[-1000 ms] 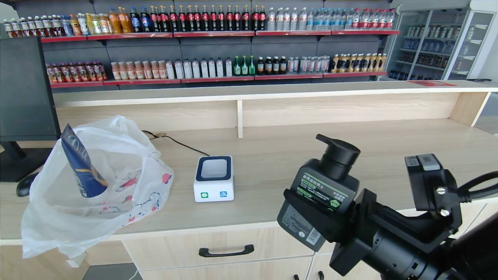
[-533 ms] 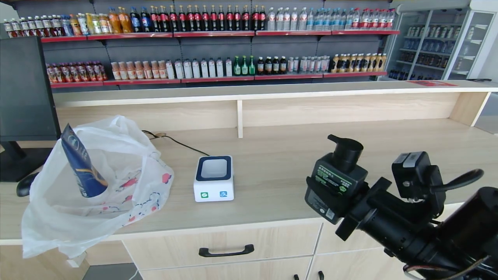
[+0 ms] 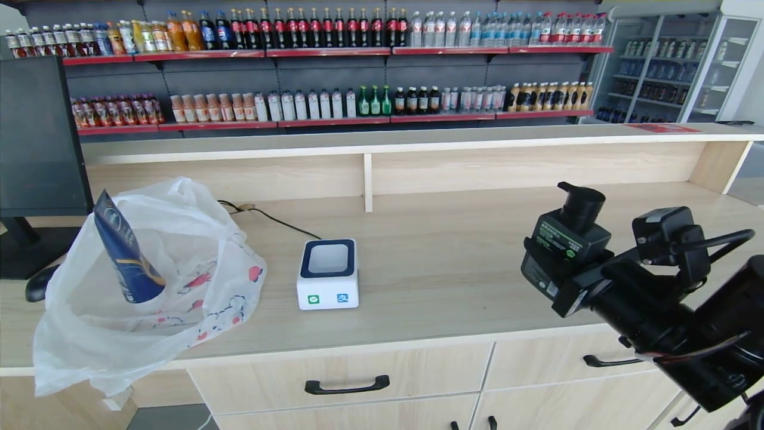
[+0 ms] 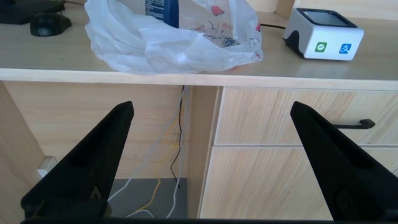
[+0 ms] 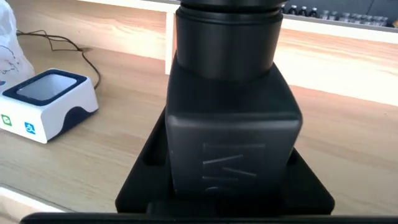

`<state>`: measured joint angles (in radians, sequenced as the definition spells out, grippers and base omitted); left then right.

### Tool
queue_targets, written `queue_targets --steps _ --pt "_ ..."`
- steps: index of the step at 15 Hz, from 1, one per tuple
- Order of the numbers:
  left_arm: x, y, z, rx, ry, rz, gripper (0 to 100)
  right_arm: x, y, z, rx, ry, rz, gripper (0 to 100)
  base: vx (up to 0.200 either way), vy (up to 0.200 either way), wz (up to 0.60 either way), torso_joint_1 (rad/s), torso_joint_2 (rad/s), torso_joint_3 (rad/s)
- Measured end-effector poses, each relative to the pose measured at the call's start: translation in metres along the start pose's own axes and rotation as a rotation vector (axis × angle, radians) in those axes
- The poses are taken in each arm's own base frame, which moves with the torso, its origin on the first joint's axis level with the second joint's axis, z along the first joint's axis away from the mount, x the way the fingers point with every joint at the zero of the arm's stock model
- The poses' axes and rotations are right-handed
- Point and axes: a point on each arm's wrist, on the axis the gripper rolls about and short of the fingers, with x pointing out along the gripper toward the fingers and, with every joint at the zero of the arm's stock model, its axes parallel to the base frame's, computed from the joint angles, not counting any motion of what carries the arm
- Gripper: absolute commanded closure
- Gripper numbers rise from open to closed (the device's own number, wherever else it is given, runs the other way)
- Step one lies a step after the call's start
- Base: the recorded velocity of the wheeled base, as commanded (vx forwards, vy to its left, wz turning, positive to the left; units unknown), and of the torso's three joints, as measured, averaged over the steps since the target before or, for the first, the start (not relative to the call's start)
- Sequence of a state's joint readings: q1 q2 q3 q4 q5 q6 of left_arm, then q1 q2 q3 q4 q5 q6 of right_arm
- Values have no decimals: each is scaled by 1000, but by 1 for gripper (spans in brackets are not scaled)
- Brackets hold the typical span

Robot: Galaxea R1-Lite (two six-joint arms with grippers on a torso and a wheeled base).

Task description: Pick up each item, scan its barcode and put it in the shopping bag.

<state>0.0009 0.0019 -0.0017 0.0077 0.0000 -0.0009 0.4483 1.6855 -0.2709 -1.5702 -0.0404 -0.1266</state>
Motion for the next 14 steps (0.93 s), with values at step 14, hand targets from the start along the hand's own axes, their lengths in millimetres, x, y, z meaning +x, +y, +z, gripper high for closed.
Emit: queue_targets --steps 14 --pt "0 0 0 -9 0 1 0 14 -28 20 16 -102 -110 100 -14 114 0 3 0 3"
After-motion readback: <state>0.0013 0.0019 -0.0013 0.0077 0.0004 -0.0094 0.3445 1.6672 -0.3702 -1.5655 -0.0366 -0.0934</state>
